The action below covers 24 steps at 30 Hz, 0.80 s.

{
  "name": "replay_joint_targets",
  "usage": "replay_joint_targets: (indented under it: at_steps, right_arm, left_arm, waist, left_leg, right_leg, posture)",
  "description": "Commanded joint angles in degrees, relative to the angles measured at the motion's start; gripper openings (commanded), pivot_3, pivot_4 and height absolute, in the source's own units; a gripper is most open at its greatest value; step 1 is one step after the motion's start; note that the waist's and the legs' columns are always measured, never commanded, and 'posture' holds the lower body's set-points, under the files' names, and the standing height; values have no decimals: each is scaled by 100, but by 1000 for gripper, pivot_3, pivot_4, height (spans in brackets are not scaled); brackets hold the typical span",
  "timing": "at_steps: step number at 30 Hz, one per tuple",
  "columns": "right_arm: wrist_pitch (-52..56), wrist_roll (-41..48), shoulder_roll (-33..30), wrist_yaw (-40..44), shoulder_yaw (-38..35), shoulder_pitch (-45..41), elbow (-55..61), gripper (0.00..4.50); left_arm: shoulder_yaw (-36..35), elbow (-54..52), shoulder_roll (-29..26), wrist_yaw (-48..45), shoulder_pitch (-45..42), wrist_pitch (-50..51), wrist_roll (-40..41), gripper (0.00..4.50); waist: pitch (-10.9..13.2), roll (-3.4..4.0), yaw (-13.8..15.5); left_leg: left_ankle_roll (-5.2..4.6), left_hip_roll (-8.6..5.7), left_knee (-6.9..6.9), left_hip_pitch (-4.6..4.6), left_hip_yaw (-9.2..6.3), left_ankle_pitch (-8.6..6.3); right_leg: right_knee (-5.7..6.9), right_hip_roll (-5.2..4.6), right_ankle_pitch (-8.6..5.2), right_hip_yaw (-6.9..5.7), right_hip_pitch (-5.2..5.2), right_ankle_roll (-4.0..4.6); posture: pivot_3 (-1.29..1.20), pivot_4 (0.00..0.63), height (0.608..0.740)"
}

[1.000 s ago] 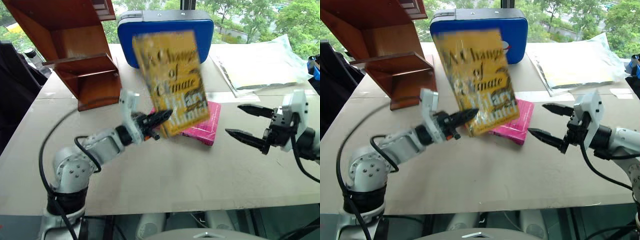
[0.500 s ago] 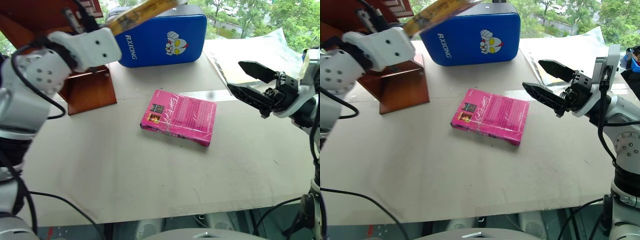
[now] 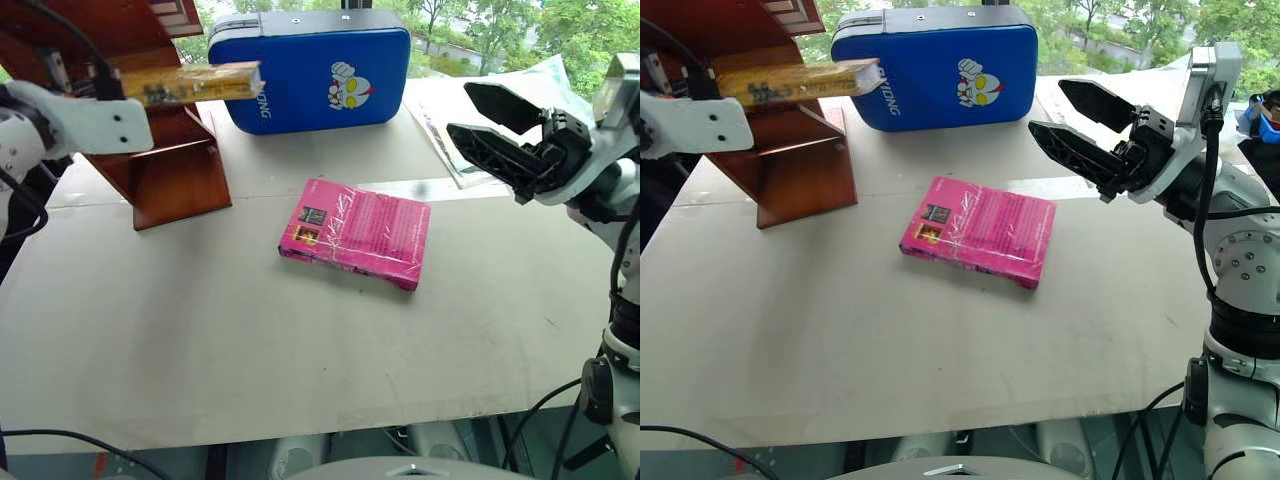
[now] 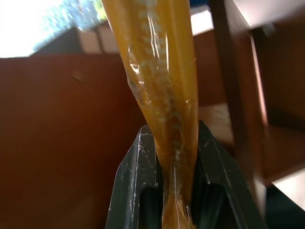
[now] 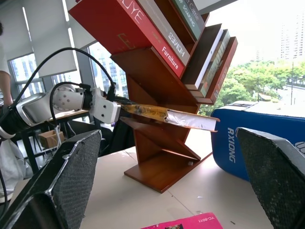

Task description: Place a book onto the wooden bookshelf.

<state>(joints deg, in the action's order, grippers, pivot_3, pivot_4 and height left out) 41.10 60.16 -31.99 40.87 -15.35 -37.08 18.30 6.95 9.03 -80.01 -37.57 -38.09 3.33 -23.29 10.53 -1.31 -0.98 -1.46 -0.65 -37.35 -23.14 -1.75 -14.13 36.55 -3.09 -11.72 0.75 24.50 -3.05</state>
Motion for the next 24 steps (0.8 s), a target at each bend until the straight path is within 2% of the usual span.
replay_joint_targets:
  at_steps: [1,5,10,11,12,13,14,18,19,24]
  right_arm:
    - [-108,55,44,-46,5,-145,109,4500]
    - [-137,65,82,-100,5,-106,161,4500]
    - [-165,75,91,-154,-20,-34,241,4500]
    - [-181,66,93,-162,-24,-18,248,4500]
    - [-193,78,103,-161,-35,5,252,4500]
    - [-203,93,108,-158,-45,31,258,4500]
    - [-206,110,115,-157,-51,59,264,4500]
    - [-237,95,122,-152,-16,120,274,4500]
    - [-241,98,125,-157,-9,122,275,4500]
    - [-221,110,127,-144,22,142,275,4500]
  left_arm:
    - [-409,-110,-17,-221,-183,418,-18,123]
    - [-352,-122,-85,-545,-110,762,-189,123]
    - [-278,-218,121,-798,-246,1035,-275,123]
    - [-262,-228,168,-850,-291,1102,-292,1131]
    - [-247,-213,210,-889,-312,1170,-311,1368]
    - [-238,-180,236,-888,-318,1197,-346,1807]
    - [-243,-156,251,-895,-311,1229,-381,2458]
    - [-291,-179,294,-823,-345,1261,-480,4159]
    - [-303,-199,299,-825,-361,1281,-499,4435]
    - [-483,-301,189,-802,-312,1459,-543,4435]
  waist:
    - [0,0,11]
    - [0,0,6]
    - [0,0,-40]
    - [0,0,-43]
    - [0,0,-46]
    - [0,0,-50]
    - [0,0,-54]
    - [0,0,-75]
    - [0,0,-77]
    - [0,0,-88]
  left_leg:
    - [0,2,-4,-5,0,0]
    - [0,1,-31,-40,-4,1]
    - [0,1,-44,-47,-2,1]
    - [0,0,-44,-47,-3,1]
    - [0,1,-45,-47,-4,0]
    - [0,0,-45,-47,-4,1]
    - [0,-1,-46,-48,-5,0]
    - [0,-1,-57,-54,-8,0]
    - [0,-1,-60,-55,-8,0]
    - [0,0,-75,-57,-10,0]
  right_leg:
    - [9,0,0,1,7,0]
    - [28,0,0,-2,41,0]
    - [31,0,1,1,43,0]
    - [31,1,1,-1,43,0]
    - [32,1,1,-2,43,0]
    - [33,1,1,-2,44,0]
    - [34,1,1,-3,44,0]
    - [35,0,1,-4,44,0]
    - [37,0,1,-4,44,0]
    - [50,0,1,-6,44,0]
  posture:
    - [0,150,740]
    - [0,150,740]
    - [0,150,740]
    - [0,150,740]
    - [0,150,740]
    - [0,150,740]
    - [0,150,740]
    - [0,150,740]
    - [0,150,740]
    - [0,150,740]
